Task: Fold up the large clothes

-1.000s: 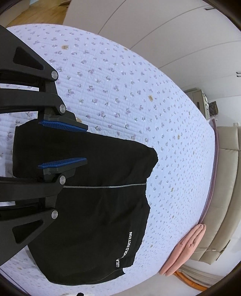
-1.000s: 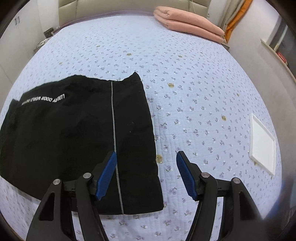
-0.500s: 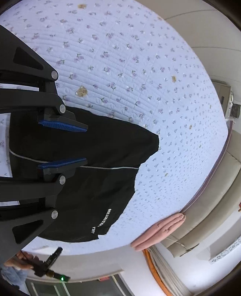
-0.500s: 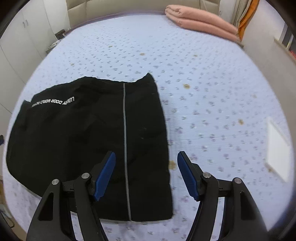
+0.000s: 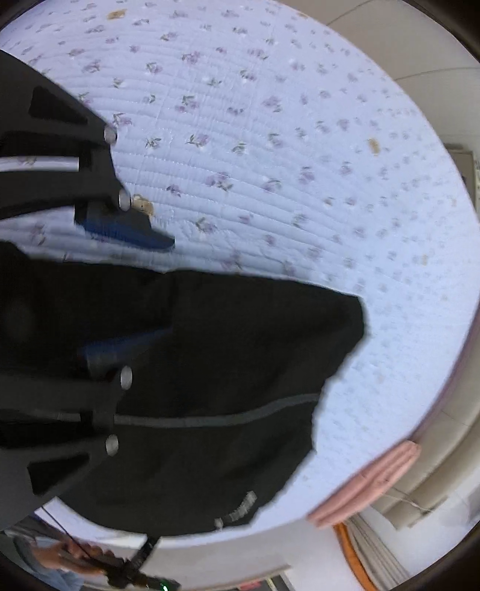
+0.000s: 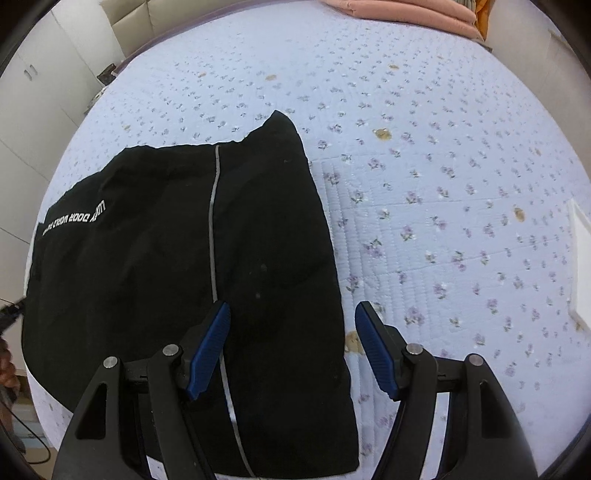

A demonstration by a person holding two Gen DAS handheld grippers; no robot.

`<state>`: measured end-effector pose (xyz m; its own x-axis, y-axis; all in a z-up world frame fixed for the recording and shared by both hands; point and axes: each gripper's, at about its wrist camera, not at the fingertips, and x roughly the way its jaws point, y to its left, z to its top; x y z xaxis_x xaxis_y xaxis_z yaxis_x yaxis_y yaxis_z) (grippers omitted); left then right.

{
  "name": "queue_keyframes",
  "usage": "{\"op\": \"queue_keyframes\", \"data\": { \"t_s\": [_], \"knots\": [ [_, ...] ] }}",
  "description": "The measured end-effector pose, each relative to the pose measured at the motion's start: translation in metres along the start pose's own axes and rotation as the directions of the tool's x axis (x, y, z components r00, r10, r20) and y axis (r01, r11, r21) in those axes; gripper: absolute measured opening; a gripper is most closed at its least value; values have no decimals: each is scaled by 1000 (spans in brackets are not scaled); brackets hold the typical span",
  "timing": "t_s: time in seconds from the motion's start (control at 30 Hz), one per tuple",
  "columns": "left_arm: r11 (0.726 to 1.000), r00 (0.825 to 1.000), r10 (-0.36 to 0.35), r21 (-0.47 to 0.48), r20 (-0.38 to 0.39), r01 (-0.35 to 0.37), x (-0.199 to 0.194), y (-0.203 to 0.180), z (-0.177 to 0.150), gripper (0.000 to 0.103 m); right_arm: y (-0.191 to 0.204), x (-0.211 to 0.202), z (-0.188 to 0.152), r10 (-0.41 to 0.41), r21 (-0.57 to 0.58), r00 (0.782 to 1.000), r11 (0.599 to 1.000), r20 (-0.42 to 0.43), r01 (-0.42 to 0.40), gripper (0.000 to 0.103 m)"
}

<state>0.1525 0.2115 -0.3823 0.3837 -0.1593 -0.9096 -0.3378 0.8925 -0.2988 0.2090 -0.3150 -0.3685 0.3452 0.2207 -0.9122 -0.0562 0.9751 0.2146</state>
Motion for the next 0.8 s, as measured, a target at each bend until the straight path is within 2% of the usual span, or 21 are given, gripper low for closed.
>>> {"op": "queue_keyframes", "data": {
  "t_s": [0.07, 0.2, 0.37, 0.4, 0.53, 0.67, 0.8],
  "knots": [
    [1000, 1000, -7, -21, 21, 7, 4, 8, 1, 67, -5, 6, 3, 27, 22, 1000, 999, -7, -27, 74],
    [988, 994, -104, -119, -17, 102, 11, 27, 5, 68, -8, 1, 8, 67, 36, 998, 997, 9, -67, 75],
    [946, 962, -262, -219, -73, 240, 25, 49, 7, 68, -12, 17, 9, 102, 19, 994, 995, -50, -101, 80],
    [941, 960, -271, -229, -76, 248, 26, 52, 8, 68, -15, 18, 10, 115, 31, 992, 993, -58, -113, 81],
    [951, 963, -261, -188, -66, 245, 13, 45, 10, 66, -19, 8, 15, 143, 19, 988, 990, -58, -143, 81],
    [945, 950, -305, -147, -66, 293, -10, 27, 2, 66, -12, -2, 10, 215, 2, 974, 977, -74, -215, 82],
    [955, 951, -291, -95, -100, 282, -23, 11, -19, 66, 4, -4, -9, 187, -59, 976, 979, -114, -194, 85]
  ]
}}
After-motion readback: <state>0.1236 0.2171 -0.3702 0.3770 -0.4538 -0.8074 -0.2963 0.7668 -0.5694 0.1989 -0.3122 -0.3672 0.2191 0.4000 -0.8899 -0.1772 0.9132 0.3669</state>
